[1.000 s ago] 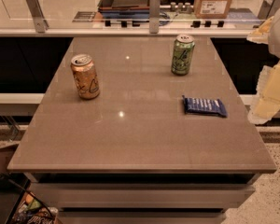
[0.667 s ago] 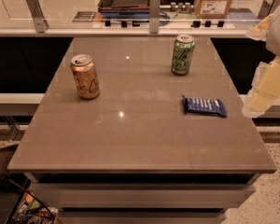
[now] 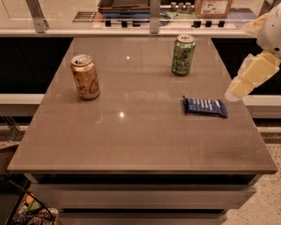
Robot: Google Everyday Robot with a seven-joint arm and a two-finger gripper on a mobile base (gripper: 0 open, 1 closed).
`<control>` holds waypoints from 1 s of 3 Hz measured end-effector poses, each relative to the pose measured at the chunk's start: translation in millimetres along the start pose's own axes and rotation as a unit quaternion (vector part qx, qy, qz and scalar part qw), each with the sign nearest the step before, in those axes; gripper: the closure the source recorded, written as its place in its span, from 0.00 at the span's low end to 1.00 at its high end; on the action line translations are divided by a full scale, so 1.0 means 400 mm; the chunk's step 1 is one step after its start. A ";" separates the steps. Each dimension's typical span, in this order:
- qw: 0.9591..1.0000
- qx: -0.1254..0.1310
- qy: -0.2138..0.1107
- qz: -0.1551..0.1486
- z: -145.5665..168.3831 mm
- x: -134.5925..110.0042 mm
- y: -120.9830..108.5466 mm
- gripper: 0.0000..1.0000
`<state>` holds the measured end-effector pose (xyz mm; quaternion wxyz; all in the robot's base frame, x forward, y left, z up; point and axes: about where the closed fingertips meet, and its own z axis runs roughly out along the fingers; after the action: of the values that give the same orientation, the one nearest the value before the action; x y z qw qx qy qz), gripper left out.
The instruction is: Pick green can
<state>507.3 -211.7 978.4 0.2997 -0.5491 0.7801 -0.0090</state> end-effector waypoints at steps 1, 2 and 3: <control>0.998 0.019 -0.060 0.017 0.052 -0.010 -0.066 0.00; 0.992 0.025 -0.116 0.039 0.106 -0.023 -0.127 0.00; 0.986 0.018 -0.156 0.064 0.163 -0.022 -0.163 0.00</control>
Offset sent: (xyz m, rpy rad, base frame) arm 0.1071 -0.0025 -0.0223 0.3789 -0.1581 -0.0159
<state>596.1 -209.6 951.2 0.4278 -0.4876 0.7567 0.0817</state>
